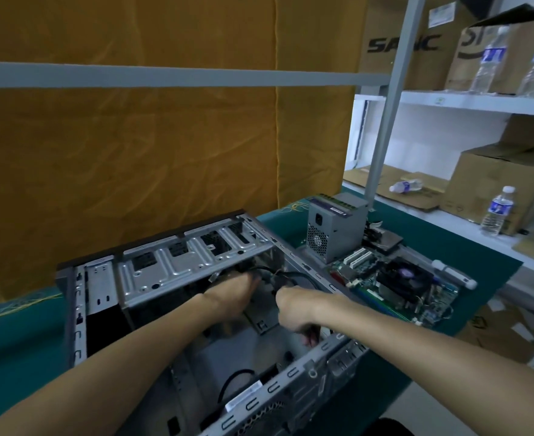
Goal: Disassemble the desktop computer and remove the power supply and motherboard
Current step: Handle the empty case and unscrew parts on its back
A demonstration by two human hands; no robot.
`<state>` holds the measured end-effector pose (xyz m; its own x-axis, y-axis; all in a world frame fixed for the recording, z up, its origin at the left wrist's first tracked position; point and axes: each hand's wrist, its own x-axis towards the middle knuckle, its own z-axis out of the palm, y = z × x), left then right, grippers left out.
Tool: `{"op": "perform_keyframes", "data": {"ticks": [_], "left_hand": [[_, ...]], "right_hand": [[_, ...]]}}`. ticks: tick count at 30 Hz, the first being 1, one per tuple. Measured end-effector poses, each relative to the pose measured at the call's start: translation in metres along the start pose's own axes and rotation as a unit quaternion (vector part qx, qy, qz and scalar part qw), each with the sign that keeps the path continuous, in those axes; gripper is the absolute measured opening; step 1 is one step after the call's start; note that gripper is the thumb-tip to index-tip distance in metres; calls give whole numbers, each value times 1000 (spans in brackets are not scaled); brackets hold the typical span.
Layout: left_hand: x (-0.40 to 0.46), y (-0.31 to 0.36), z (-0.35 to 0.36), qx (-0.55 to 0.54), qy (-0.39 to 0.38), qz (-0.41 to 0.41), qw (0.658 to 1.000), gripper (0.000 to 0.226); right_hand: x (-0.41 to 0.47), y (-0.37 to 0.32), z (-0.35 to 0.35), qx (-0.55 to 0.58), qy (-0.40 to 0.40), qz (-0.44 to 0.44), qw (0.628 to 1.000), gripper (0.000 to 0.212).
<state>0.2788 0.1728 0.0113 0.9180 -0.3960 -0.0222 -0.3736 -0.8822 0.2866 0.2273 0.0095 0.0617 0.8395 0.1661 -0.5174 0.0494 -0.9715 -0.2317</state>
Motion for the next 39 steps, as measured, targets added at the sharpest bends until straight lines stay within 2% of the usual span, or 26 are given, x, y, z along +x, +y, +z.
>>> {"op": "perform_keyframes", "data": {"ticks": [2,5,7,11,15,17,22,24,28,29,31,33,35,37,39], "left_hand": [[7,-7,4,14,2,-7,1000,29],[15,-7,8,36,23,-22,999,32],[17,-4,7,44,27,-23,998,30],[18,1,5,9,9,4,1000,29],[23,4,12,-15,24,-35,999,38],[24,6,15,-17,30,-38,999,39],[31,9,20,-65,27,-68,995,38],[30,9,21,-76,32,-83,993,38],[15,9,17,-73,31,-91,993,35],[11,8,16,-62,36,-101,992,35],[4,3,14,-43,35,-156,986,49],[0,-7,13,-11,-10,-220,975,65],[-3,-16,13,10,-47,-278,959,77],[-1,-24,12,4,-6,-314,949,69],[5,-29,10,-11,31,-314,949,53]], "right_hand": [[5,-3,0,1,-6,12,1000,29],[9,-2,-2,-18,33,-4,999,69],[8,1,-2,-19,49,-35,998,79],[-3,7,-4,-16,73,-64,995,72],[-8,7,-5,-64,58,-22,996,43],[-5,7,-4,-64,29,-3,997,37],[1,-1,-9,-76,-20,16,997,67],[-3,-4,-11,-58,9,-14,998,69],[-20,-5,-13,-78,55,-64,993,45],[-24,-4,-15,-73,89,-82,990,35],[-27,0,-24,-48,206,-136,968,18],[-24,9,-34,-34,331,-175,927,17],[-16,20,-39,-35,406,-182,895,17],[-4,32,-37,-21,399,-158,903,22],[4,40,-35,22,346,-118,931,26]]}}
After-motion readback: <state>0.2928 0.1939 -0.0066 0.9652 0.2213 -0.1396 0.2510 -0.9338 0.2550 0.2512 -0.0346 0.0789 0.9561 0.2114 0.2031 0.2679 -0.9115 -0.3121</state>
